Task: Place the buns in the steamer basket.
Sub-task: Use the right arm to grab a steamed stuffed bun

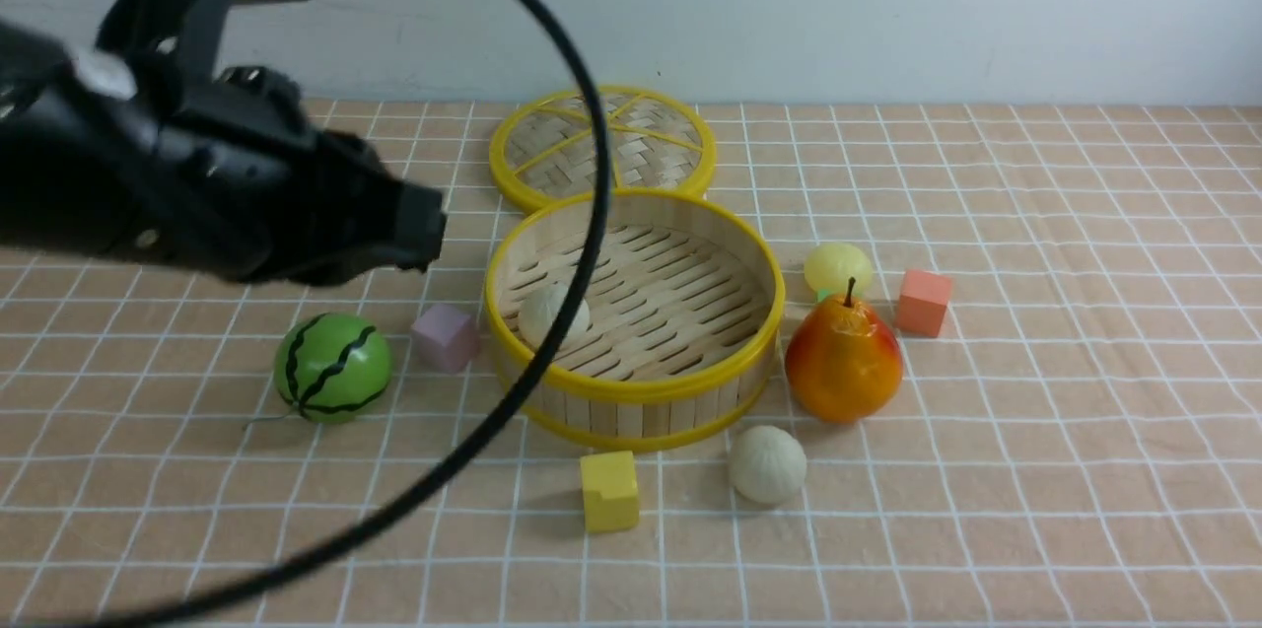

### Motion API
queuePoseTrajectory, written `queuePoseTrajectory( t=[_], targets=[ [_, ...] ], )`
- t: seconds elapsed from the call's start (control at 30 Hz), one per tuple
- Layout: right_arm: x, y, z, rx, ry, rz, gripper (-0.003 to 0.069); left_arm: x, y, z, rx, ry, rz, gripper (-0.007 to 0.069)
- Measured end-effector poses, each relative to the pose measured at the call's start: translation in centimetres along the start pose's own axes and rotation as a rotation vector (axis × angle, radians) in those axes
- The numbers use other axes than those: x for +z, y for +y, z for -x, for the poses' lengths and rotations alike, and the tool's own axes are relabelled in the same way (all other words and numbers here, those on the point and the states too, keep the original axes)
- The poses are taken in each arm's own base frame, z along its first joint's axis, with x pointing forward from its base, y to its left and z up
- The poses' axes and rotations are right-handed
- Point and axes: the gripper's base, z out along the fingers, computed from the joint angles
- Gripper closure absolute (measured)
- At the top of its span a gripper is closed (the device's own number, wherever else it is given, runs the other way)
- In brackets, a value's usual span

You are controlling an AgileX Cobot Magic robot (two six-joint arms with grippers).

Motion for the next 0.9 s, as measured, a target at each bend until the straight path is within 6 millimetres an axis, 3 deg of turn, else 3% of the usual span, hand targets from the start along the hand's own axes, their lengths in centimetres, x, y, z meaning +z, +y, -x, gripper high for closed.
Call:
queuePoseTrajectory(
  t=[0.1, 0.17, 0.2, 0.23, 0.27, 0.4, 0.63, 0.9],
  targets=[
    [0.0, 0.0, 0.0, 0.000, 0.000, 0.000, 0.0420, -2.9, 0.0, -4.7, -0.038, -0.114, -0.019, 0.0638],
    [0.0, 0.0, 0.0, 0.000, 0.000, 0.000, 0.0420, -3.7, 0.4, -7.7, -0.039, -0.153, -0.013, 0.0638],
    [0.0, 0.0, 0.0, 0.000, 0.000, 0.000, 0.0420, -4.0, 0.3, -7.6, -0.035, -0.170, -0.015, 0.0638],
    [0.0, 0.0, 0.0, 0.000, 0.000, 0.000, 0.0420, -4.7, 0.7, -10.2, -0.027, -0.211, -0.007, 0.0638],
    [0.0, 0.0, 0.0, 0.000, 0.000, 0.000, 0.0420, -5.0, 1.0, -11.5, -0.019, -0.243, 0.002, 0.0638],
    [0.0, 0.0, 0.0, 0.000, 0.000, 0.000, 0.0420, -5.7, 2.1, -15.4, -0.013, -0.372, 0.045, 0.0638],
    [0.0, 0.0, 0.1, 0.008, -0.013, 0.004, 0.0420, -6.0, 3.5, -19.2, -0.091, -0.530, 0.087, 0.0638],
    [-0.2, 0.5, 2.2, 0.490, -0.253, 0.127, 0.0420, -4.0, 4.7, -22.9, -0.126, -0.421, 0.114, 0.0638]
  ],
)
